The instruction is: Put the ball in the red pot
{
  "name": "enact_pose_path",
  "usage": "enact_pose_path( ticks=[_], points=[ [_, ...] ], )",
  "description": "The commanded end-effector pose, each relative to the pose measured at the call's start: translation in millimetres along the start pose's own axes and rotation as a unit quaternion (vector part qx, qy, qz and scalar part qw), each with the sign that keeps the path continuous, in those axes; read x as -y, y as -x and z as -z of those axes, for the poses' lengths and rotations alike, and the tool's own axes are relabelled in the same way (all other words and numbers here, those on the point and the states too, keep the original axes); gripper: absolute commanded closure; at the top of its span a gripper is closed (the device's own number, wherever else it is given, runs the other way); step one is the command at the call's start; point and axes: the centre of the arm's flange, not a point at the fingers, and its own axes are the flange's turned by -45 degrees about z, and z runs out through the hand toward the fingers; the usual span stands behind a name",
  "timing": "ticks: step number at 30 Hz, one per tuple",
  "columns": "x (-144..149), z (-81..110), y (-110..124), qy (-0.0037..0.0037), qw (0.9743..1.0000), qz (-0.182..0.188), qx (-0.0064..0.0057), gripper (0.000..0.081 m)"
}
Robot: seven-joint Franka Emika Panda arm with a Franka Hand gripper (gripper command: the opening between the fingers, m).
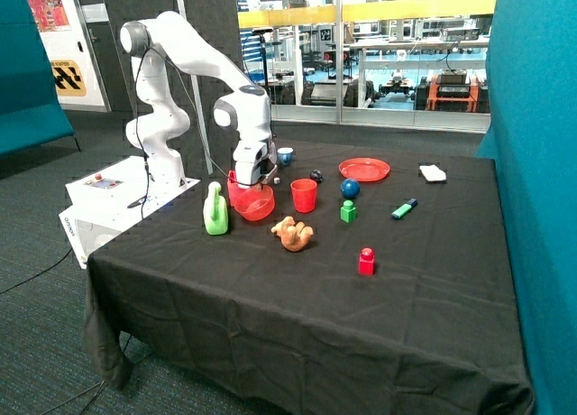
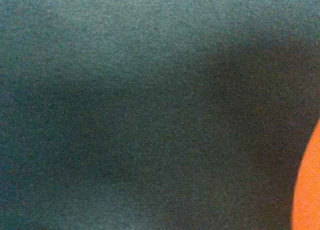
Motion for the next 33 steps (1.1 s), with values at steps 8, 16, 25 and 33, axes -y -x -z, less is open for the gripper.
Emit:
enact_pose_path(
  ticks=[8, 16, 25, 33],
  points=[
    [-1, -7.5, -3, -0.00001, 1.0000, 0.000, -0.0010, 0.0755],
    [0, -7.0, 2, -0.00001, 1.0000, 0.003, -0.0010, 0.0447],
    [-1, -5.1, 3, 0.00000, 1.0000, 0.005, -0.0010, 0.0255],
    [-3, -4.5, 6, 0.00000, 1.0000, 0.006, -0.0010, 0.0089]
  ],
)
